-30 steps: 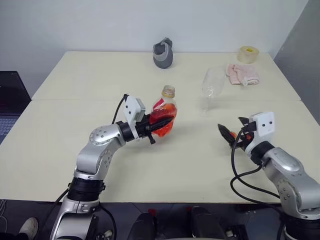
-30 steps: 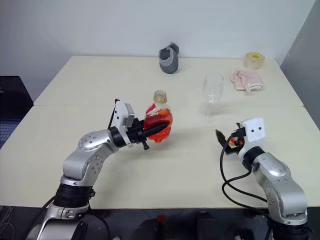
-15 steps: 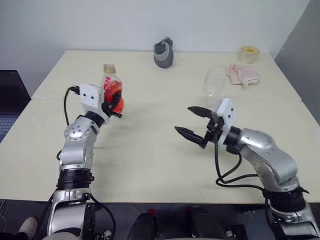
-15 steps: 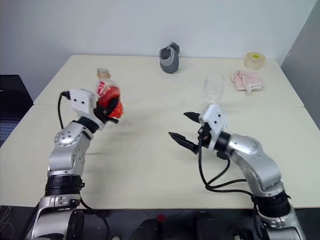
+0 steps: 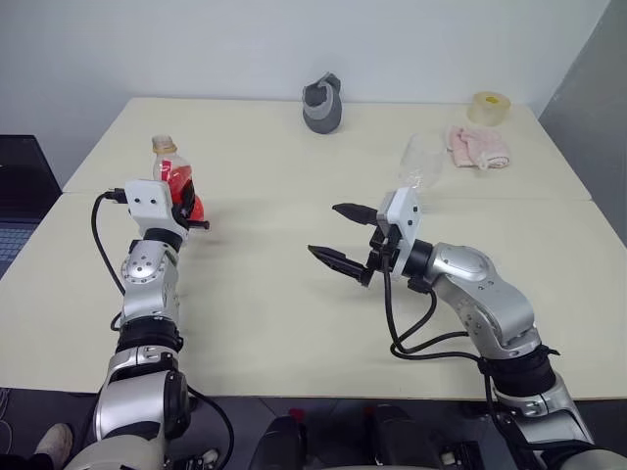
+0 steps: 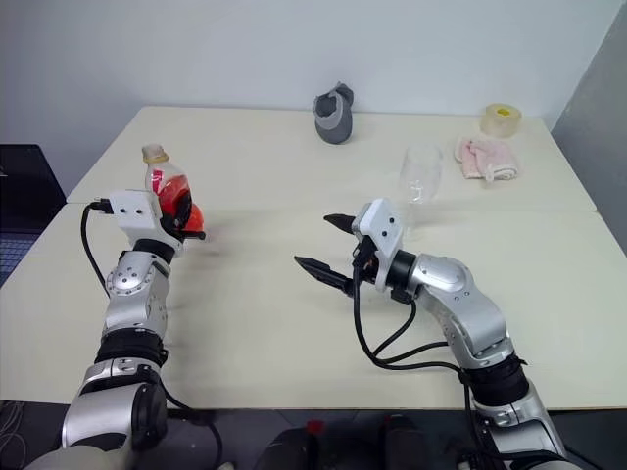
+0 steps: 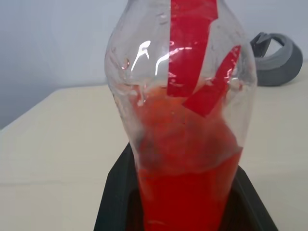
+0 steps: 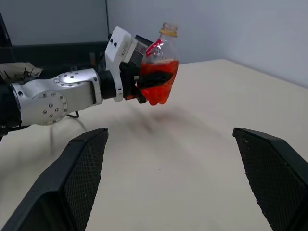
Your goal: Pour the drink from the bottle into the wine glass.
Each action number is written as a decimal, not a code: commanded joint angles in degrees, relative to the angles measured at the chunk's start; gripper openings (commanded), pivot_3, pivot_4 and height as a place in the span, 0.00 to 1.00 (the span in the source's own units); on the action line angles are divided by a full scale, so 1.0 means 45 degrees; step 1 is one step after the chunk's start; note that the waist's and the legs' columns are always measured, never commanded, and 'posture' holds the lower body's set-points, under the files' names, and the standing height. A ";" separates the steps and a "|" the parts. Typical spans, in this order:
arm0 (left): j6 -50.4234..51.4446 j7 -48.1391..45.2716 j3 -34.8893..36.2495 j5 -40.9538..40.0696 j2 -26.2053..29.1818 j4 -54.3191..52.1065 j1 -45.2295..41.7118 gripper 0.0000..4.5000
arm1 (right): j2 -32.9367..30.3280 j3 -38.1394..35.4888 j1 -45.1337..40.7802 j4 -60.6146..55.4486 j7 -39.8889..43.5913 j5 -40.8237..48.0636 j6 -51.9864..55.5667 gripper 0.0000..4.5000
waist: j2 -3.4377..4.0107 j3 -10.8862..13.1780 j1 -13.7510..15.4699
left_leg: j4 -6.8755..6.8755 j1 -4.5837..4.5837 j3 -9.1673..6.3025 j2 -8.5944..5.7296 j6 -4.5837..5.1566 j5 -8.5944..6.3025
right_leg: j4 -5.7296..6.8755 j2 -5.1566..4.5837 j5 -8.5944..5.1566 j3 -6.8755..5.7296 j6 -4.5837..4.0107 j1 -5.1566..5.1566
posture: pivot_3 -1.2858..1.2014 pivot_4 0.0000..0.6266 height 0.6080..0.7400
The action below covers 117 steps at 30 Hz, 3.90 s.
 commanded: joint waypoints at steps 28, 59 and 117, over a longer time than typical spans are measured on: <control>-0.0725 -0.2288 -0.0366 0.0027 -0.0268 0.2827 -0.1124 0.17 | 0.0027 -0.0412 -0.0198 -0.0489 -0.0042 0.0279 0.0482 0.99 | -0.0006 -0.0005 -0.0124 | 0.0005 0.0003 0.0001 -0.0002 0.0001 -0.0001 | 0.0041 0.0006 0.0000 -0.0006 0.0000 -0.0017 | 0.52 0.24 1.00; 0.2116 -0.2195 -0.0224 -0.0844 -0.0491 -0.3357 0.2022 1.00 | 0.0000 -0.0650 -0.0542 -0.0066 0.0176 0.0205 0.0241 1.00 | -0.0006 -0.0006 -0.0128 | 0.0011 0.0003 0.0001 0.0016 0.0001 -0.0001 | 0.0047 -0.0011 0.0000 0.0005 -0.0001 -0.0019 | 0.52 0.24 1.00; 1.1261 -0.6124 -0.2057 -0.6329 0.2109 -1.7405 0.6875 1.00 | 0.1357 -0.2749 -0.0109 0.3397 -0.6066 -0.3134 -0.0150 1.00 | -0.0003 -0.0004 -0.0120 | -0.0032 0.0044 0.0047 0.0030 0.0019 -0.0011 | 0.0030 0.0027 -0.0002 0.0045 -0.0005 0.0012 | 0.52 0.24 1.00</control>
